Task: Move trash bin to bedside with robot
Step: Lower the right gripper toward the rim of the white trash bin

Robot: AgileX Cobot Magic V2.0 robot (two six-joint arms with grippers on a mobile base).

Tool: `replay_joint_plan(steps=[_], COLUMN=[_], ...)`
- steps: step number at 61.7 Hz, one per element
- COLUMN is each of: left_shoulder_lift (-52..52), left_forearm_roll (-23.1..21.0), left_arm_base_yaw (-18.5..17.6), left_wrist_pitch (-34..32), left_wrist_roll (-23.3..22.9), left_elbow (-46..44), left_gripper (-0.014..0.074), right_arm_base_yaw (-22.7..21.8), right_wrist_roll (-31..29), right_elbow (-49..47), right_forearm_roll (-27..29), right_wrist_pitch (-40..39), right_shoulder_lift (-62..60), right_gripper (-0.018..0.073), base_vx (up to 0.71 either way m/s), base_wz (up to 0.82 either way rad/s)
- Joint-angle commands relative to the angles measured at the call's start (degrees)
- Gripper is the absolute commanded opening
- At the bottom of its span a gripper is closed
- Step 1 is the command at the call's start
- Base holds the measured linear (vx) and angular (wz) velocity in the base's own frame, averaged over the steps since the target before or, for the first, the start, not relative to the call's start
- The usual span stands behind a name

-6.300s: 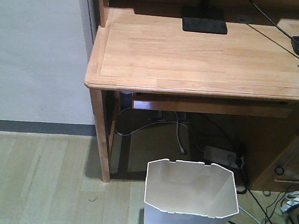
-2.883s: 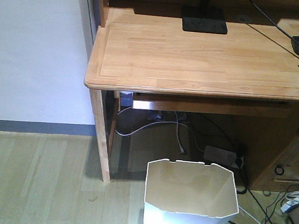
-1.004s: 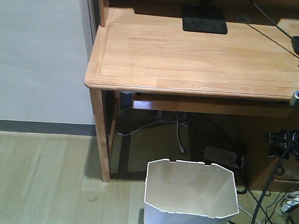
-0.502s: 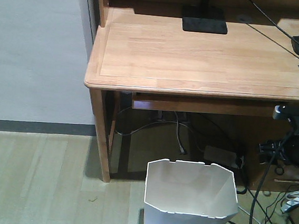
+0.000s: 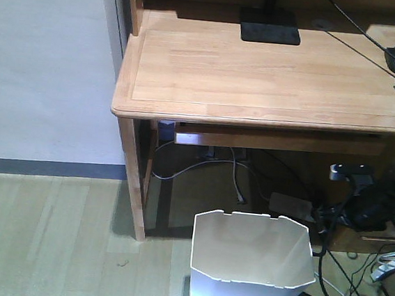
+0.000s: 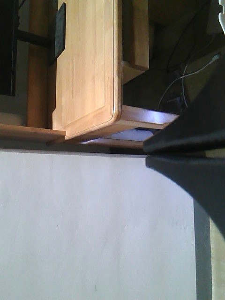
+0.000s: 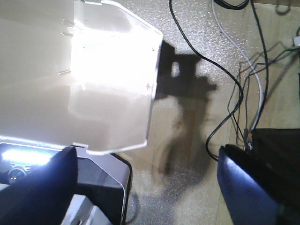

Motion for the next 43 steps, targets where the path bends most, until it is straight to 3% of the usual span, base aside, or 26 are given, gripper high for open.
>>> replay_joint_plan(steps=[1,21,43], left_shoulder_lift=[-0.81,-0.81,-0.81], left_forearm_roll=[-0.25,-0.25,-0.25], left_arm_base_yaw=[-0.36,-0.36,-0.36], left_wrist_pitch=[-3.96,-3.96,-3.96], left_wrist_roll=[-0.32,-0.32,-0.32], left_elbow=[1.07,1.07,1.07], left_gripper=[-0.0006,-0.0006,-0.0006], right_arm_base_yaw=[1.35,1.37,1.25], right_wrist_roll=[-0.68,0.28,1.23], right_elbow=[-4.47,-19.79,-28.5], right_forearm_roll=[-0.34,0.53,0.06], right_wrist_pitch=[-1.68,4.53,5.62], right_shoulder_lift=[2.27,17.71,29.69], right_gripper=[0.0594,0.0594,0.0594], base_vx=[0.0,0.0,0.0], base_wz=[0.0,0.0,0.0])
